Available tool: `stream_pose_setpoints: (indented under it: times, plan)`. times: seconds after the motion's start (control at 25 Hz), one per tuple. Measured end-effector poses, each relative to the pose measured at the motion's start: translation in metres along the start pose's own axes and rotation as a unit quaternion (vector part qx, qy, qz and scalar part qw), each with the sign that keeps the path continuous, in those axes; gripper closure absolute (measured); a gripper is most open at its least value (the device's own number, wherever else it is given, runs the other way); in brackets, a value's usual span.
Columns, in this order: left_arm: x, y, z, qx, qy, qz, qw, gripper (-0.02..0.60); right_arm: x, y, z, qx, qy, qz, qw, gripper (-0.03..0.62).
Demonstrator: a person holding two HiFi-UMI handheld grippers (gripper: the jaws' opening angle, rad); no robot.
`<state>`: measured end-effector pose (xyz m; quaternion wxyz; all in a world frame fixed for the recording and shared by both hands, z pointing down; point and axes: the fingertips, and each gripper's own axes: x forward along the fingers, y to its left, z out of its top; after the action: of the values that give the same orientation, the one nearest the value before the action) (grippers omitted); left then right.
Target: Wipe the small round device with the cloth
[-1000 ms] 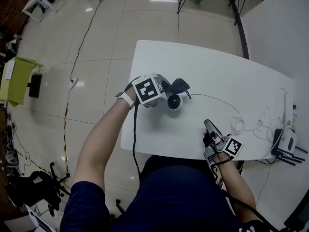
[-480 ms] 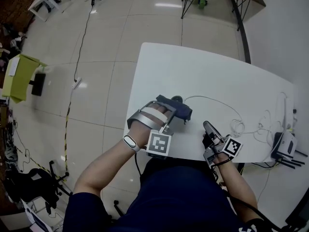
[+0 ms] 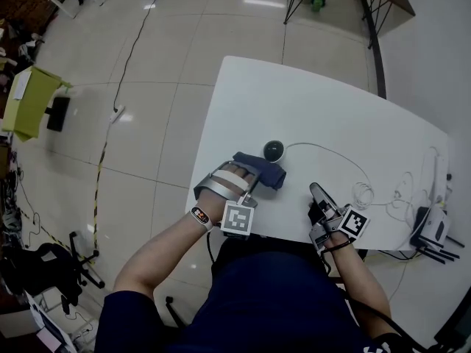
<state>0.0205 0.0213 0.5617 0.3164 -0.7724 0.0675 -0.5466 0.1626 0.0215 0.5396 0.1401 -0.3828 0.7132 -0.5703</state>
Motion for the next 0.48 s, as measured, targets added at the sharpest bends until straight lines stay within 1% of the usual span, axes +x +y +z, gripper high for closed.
stream_pose_setpoints:
  times: [0.08, 0.12, 0.16, 0.2, 0.24, 0.28, 0.32, 0.36, 0.4, 0.44, 0.48]
  plan:
    - [0.005, -0.009, -0.009, -0.022, 0.014, -0.019, 0.9995, 0.518, 0.001, 0.0, 0.0, 0.0, 0.001, -0.001, 1.0, 0.545]
    - [0.008, -0.013, -0.014, -0.049, 0.017, -0.03, 0.9982, 0.518, 0.002, 0.0, 0.0, 0.0, 0.002, -0.002, 1.0, 0.545]
    - [0.01, -0.017, -0.016, -0.093, 0.011, -0.043, 0.9947, 0.518, 0.003, 0.0, 0.0, 0.0, 0.002, -0.002, 1.0, 0.545]
    - [0.01, -0.02, -0.018, -0.147, 0.001, -0.057, 0.9875, 0.518, 0.003, 0.0, 0.001, 0.0, 0.002, -0.002, 1.0, 0.545]
    - [0.009, -0.02, -0.02, -0.202, -0.008, -0.07, 0.9768, 0.518, 0.004, 0.0, 0.002, 0.0, 0.002, -0.001, 1.0, 0.545]
    - [0.005, -0.018, -0.025, -0.252, -0.014, -0.079, 0.9643, 0.518, 0.005, 0.0, 0.002, 0.001, 0.002, 0.0, 1.0, 0.545]
    - [0.001, -0.015, -0.033, -0.294, -0.013, -0.084, 0.9521, 0.518, 0.006, 0.0, 0.003, 0.001, 0.002, 0.001, 1.0, 0.545]
    - [-0.002, -0.011, -0.043, -0.326, -0.007, -0.086, 0.9416, 0.518, 0.006, 0.0, 0.003, 0.001, 0.003, 0.002, 1.0, 0.545]
    - [-0.004, -0.005, -0.055, -0.349, 0.004, -0.084, 0.9333, 0.518, 0.007, 0.0, 0.003, 0.0, 0.003, 0.002, 1.0, 0.545]
    - [-0.004, 0.001, -0.068, -0.365, 0.017, -0.081, 0.9272, 0.518, 0.007, -0.001, 0.004, 0.0, 0.003, 0.001, 1.0, 0.545]
    - [-0.002, 0.009, -0.081, -0.375, 0.032, -0.077, 0.9234, 0.518, 0.008, -0.001, 0.004, 0.0, 0.003, 0.001, 1.0, 0.545]
